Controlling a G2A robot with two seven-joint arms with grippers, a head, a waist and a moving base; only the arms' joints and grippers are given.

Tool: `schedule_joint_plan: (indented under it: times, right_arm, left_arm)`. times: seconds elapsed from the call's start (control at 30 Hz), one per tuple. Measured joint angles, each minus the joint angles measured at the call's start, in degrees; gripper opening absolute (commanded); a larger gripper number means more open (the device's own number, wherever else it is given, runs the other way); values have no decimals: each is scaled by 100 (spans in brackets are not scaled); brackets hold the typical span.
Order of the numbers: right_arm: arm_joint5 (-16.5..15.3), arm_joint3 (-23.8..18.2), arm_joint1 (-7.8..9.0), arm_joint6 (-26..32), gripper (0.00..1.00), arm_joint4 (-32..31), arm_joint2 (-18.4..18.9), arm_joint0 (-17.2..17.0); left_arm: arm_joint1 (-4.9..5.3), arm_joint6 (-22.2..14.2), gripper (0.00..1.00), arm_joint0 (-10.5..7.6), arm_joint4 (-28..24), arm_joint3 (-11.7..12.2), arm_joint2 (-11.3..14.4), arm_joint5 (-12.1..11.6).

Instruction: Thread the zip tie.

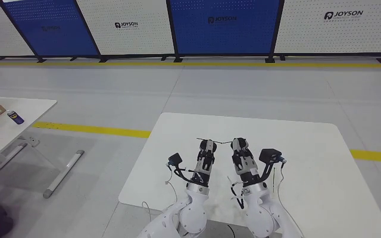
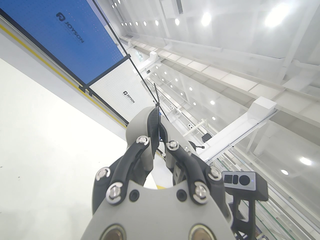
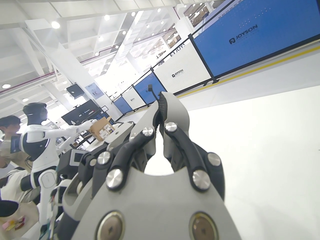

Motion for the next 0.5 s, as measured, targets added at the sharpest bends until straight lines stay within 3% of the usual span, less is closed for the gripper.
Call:
schedule_joint_plan:
  times: [0.5]
  right_arm:
    - [-29, 32, -4, -44, 0, 26, 45, 25]
  left_arm:
    - [0, 0, 0, 0, 0, 0, 0, 0]
